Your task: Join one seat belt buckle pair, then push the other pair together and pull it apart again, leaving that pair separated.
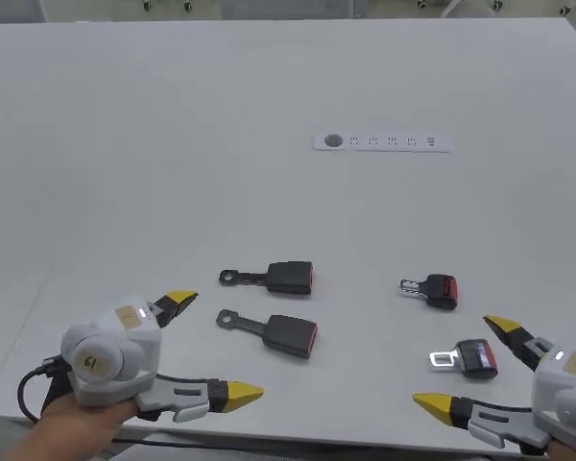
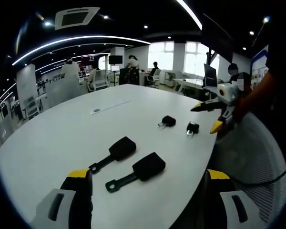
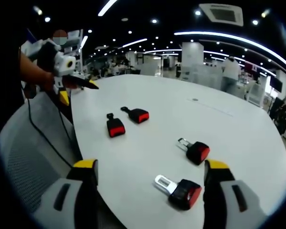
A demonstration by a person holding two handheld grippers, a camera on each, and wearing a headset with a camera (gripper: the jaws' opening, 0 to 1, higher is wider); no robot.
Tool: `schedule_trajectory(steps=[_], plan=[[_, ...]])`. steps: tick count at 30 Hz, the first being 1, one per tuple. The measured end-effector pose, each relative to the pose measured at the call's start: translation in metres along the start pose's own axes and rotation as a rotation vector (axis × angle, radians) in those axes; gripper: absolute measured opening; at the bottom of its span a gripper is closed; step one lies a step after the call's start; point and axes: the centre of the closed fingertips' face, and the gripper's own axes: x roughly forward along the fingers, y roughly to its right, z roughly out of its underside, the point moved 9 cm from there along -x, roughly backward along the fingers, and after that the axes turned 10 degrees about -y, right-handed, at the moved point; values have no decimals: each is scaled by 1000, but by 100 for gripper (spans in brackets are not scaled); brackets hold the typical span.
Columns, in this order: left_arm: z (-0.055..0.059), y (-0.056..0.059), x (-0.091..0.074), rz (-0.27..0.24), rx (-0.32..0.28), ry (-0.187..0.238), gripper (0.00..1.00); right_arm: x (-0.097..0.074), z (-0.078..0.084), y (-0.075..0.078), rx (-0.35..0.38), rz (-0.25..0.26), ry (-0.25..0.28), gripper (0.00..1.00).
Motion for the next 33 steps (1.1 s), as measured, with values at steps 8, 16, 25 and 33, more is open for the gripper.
schedule_trajectory(steps=[8,16,25,33], plan=[[-1,0,0,-1,0,-1,99,0,1,1,5,-1,-3,93],[-1,-1,1,0,0,-3,99,1,0,3,4,1,-3,93],[-1,-1,2,2,1,-6,99,2,1,3,6,-1,-6,93],[0,-1,3,6,7,-11,99,2,3,3,3,-2,-10,93]])
